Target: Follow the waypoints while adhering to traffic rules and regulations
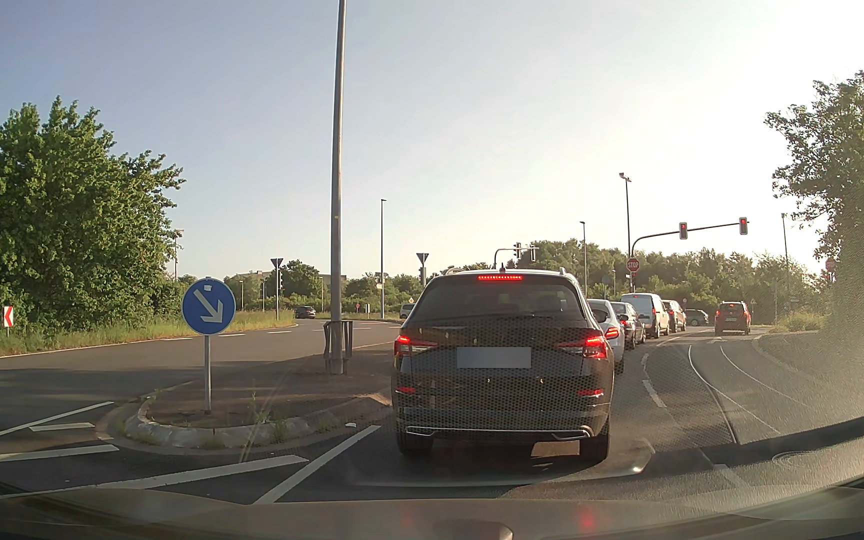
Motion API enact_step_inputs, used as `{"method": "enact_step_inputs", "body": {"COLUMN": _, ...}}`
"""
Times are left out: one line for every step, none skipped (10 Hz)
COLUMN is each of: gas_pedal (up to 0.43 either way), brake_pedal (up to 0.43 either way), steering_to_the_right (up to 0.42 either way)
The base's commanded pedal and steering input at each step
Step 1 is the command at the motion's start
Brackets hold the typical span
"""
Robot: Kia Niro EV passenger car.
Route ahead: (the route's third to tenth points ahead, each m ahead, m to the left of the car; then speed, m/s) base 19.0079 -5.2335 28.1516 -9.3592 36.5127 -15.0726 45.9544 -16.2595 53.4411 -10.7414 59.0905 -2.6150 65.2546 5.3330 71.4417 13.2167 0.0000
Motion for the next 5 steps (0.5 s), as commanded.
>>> {"method": "enact_step_inputs", "body": {"gas_pedal": 0.0, "brake_pedal": 0.421, "steering_to_the_right": 0.052}}
{"method": "enact_step_inputs", "body": {"gas_pedal": 0.0, "brake_pedal": 0.421, "steering_to_the_right": 0.052}}
{"method": "enact_step_inputs", "body": {"gas_pedal": 0.0, "brake_pedal": 0.421, "steering_to_the_right": 0.052}}
{"method": "enact_step_inputs", "body": {"gas_pedal": 0.0, "brake_pedal": 0.421, "steering_to_the_right": 0.052}}
{"method": "enact_step_inputs", "body": {"gas_pedal": 0.0, "brake_pedal": 0.421, "steering_to_the_right": 0.052}}
